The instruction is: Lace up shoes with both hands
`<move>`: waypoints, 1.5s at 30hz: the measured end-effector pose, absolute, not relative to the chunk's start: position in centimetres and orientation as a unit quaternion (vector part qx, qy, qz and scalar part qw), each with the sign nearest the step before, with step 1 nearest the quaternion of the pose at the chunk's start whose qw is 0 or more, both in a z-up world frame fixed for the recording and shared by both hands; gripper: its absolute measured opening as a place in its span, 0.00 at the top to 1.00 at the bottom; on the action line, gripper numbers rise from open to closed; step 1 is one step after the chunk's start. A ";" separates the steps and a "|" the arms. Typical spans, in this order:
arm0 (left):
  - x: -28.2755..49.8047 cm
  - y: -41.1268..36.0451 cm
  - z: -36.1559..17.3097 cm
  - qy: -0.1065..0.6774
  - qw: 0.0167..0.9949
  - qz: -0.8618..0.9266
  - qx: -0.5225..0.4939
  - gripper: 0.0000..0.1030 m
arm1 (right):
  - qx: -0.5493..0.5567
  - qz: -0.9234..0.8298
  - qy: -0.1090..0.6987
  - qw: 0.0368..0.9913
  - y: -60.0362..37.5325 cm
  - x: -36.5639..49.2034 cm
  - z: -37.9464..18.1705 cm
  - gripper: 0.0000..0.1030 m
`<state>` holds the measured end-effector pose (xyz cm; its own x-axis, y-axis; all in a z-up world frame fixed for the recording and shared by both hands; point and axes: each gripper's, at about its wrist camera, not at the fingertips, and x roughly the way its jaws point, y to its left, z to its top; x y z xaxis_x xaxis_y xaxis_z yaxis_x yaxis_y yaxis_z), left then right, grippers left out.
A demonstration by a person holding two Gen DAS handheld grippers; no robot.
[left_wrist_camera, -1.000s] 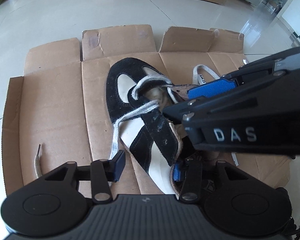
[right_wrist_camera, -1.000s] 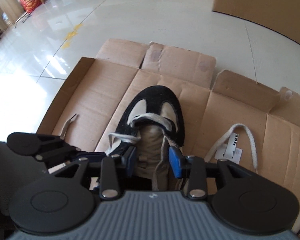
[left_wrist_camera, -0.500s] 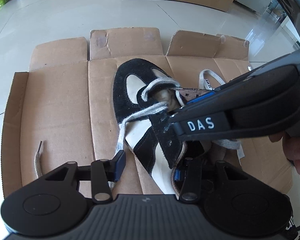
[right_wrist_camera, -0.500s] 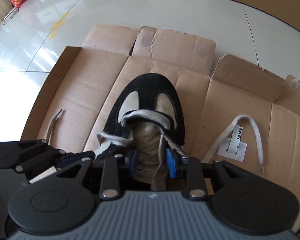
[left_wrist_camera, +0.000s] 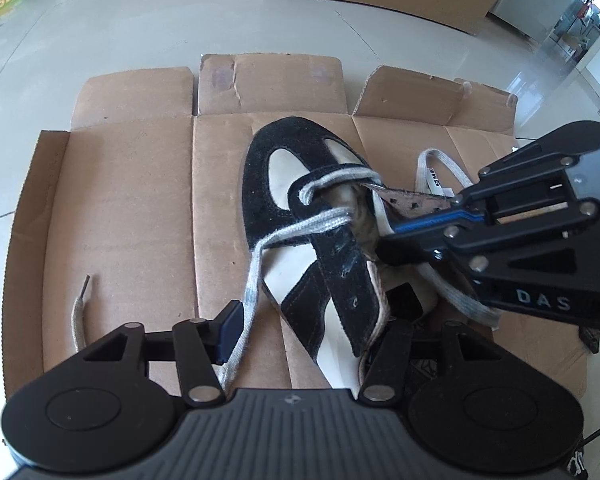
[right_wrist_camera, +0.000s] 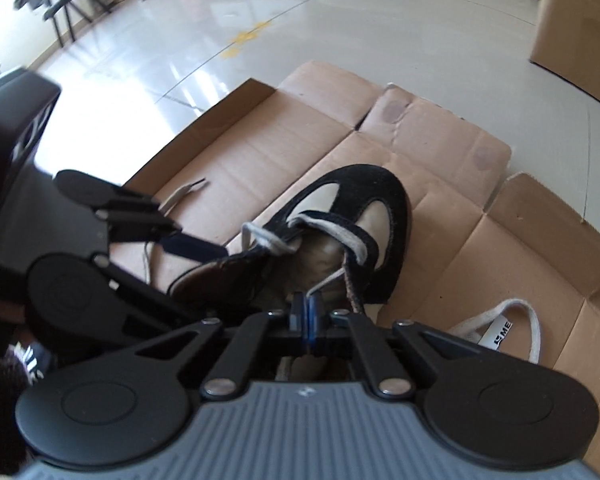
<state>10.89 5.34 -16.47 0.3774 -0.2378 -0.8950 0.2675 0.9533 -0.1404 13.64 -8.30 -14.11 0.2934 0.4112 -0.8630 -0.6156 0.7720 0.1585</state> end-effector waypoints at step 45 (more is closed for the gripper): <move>9.4 6.5 -12.9 0.546 0.796 -0.257 0.046 0.59 | -0.382 0.418 0.354 0.745 -8.2 5.6 -15.8 0.48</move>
<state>9.41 6.52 -12.90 0.2705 -0.3598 -0.8930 0.4597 0.8632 -0.2086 5.56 -8.23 -15.80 0.4006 0.3524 -0.8458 -0.8924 0.3595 -0.2728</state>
